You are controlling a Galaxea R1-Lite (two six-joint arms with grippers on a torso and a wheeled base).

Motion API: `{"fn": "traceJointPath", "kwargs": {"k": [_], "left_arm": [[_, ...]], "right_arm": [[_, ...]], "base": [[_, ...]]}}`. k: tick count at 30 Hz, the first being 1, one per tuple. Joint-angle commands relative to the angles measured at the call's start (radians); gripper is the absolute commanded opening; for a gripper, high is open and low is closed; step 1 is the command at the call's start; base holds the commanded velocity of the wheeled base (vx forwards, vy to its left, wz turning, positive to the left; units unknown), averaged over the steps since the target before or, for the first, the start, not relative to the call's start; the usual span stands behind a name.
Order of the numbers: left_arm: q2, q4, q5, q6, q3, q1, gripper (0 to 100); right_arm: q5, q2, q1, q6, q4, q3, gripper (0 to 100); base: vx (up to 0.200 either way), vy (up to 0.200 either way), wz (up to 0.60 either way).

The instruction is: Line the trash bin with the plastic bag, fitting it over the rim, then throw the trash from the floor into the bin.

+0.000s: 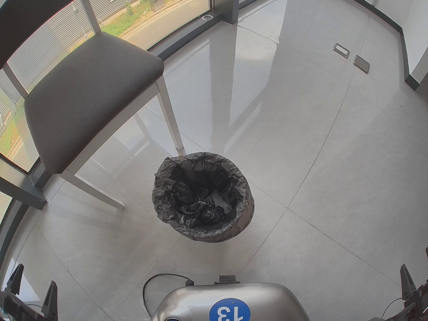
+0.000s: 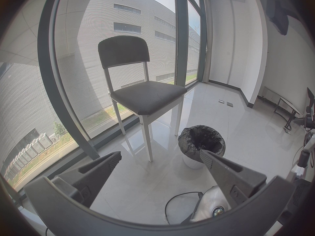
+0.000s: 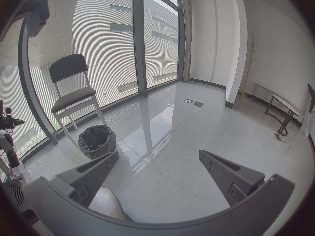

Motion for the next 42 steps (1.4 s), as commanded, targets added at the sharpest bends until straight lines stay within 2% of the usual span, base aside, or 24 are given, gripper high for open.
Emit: {"fn": "traceJointPath", "kwargs": {"k": [1,42], "left_arm": [[-0.014,0.000,0.001,0.000,0.013,0.001,100],[-0.014,-0.002,0.000,0.000,0.013,0.000,100]], "right_arm": [[0.000,-0.014,0.000,-0.002,-0.001,0.018,100],[0.001,-0.014,0.000,0.000,-0.001,0.018,100]], "base": [[0.000,0.000,0.00],[0.000,0.000,0.00]]}}
